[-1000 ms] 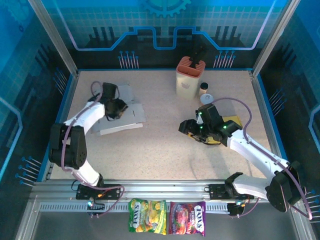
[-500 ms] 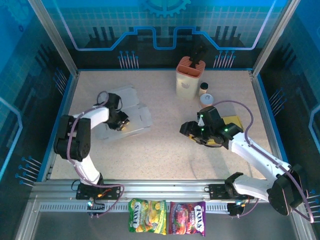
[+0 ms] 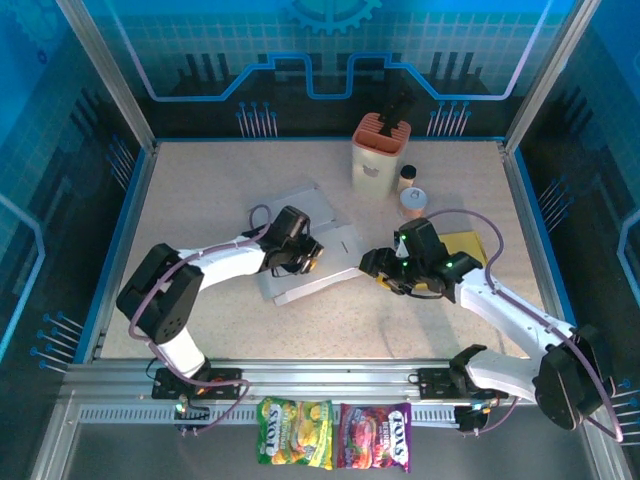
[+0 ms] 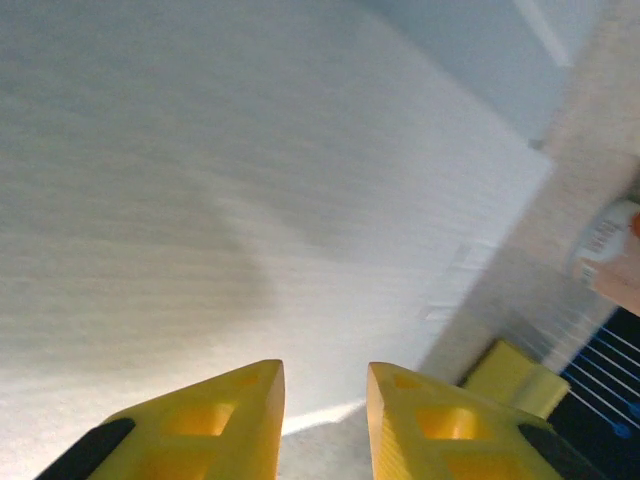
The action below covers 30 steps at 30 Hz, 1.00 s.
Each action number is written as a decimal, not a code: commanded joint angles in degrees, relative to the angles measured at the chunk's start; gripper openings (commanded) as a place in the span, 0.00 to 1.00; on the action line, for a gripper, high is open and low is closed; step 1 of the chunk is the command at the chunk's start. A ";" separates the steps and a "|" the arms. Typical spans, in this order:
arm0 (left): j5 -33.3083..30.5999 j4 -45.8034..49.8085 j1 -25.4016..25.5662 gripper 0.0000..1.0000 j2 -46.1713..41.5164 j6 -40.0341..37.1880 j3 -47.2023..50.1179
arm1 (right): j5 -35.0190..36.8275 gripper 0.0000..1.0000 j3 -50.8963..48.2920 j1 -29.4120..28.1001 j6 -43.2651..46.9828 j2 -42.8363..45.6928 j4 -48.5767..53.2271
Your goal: Fold the paper box
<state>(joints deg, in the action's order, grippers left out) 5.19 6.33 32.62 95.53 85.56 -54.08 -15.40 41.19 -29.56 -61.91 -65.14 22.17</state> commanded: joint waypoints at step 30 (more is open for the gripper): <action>16.81 15.97 -29.68 0.25 2.46 -44.87 -0.42 | 20.06 0.59 -6.01 -20.42 -36.48 -28.04 -46.78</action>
<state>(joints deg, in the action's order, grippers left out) 19.66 21.93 3.20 97.56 42.85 -55.72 1.39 33.87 -48.88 -96.62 -91.83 -20.67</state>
